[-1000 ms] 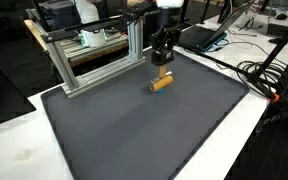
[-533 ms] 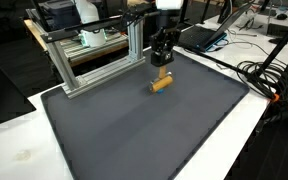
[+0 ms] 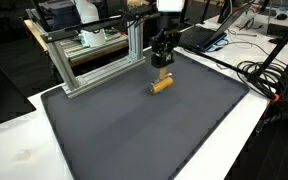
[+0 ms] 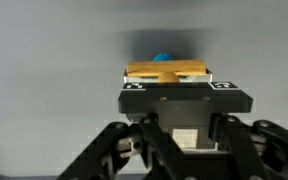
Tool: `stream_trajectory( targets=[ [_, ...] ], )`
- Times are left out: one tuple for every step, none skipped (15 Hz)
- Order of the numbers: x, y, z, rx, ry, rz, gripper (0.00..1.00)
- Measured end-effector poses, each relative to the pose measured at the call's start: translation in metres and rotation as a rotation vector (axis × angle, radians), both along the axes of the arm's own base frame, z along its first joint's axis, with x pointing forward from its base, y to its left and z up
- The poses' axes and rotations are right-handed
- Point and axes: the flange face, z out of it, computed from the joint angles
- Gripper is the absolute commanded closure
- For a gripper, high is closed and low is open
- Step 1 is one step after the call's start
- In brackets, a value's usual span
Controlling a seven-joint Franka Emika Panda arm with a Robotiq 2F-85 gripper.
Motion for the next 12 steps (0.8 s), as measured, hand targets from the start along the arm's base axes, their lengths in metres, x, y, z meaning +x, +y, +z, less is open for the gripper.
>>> stream_trajectory(
  targets=[
    [0.0, -0.0001, -0.0005, 0.0, 0.004, 0.0, 0.78],
    [-0.0002, -0.0002, -0.0008, -0.001, 0.009, -0.001, 0.78],
    [-0.0003, -0.0002, -0.0011, -0.002, 0.015, -0.001, 0.78],
    [-0.0004, -0.0002, -0.0015, -0.003, 0.021, -0.002, 0.78],
    [-0.0001, -0.0002, -0.0019, -0.003, 0.024, -0.002, 0.78],
    [0.0003, -0.0002, -0.0021, -0.004, 0.027, -0.002, 0.78],
    [0.0007, -0.0001, -0.0025, -0.004, 0.027, -0.002, 0.78],
    [0.0009, 0.0001, -0.0028, -0.004, 0.028, -0.002, 0.78],
    [0.001, 0.0002, -0.0029, -0.004, 0.027, -0.002, 0.78],
    [0.0012, 0.0005, -0.0029, -0.003, 0.026, -0.001, 0.78],
    [0.0015, 0.0007, -0.0031, -0.004, 0.024, 0.0, 0.78],
    [0.002, 0.001, -0.0031, -0.003, 0.02, 0.0, 0.78]
  ],
)
